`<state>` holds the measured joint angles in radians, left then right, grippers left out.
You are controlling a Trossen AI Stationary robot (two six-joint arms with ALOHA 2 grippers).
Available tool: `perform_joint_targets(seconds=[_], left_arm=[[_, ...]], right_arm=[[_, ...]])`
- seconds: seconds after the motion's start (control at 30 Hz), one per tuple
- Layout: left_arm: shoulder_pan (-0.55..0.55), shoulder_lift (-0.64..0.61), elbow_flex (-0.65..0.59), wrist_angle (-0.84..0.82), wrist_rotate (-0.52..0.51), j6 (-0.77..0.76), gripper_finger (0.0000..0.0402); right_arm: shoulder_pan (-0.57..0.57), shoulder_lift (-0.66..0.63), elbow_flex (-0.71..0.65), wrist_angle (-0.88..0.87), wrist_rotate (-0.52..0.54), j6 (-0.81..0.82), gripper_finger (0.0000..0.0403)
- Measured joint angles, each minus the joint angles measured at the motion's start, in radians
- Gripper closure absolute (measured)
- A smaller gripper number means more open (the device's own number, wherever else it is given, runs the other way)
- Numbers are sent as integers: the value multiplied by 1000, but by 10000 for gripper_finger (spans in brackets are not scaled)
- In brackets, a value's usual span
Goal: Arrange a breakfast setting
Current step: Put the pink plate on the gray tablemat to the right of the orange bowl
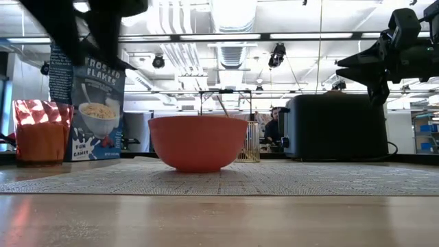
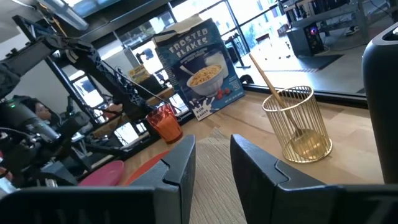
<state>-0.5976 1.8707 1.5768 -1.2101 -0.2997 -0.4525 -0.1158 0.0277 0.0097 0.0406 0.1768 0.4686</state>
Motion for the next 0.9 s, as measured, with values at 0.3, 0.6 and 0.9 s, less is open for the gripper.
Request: perform_joint_targets(seconds=[0.3, 0.6, 0.9], left_arm=[[-185, -2, -1, -39, 88, -522, 201], [-269, 52, -2, -32, 215, -802, 201], [-299, 172, -3, 8, 249, -931, 170]], right_arm=[[0, 0, 0, 0, 0, 0, 312], [0, 0, 0, 0, 0, 0, 312], [0, 0, 0, 0, 0, 0, 312]])
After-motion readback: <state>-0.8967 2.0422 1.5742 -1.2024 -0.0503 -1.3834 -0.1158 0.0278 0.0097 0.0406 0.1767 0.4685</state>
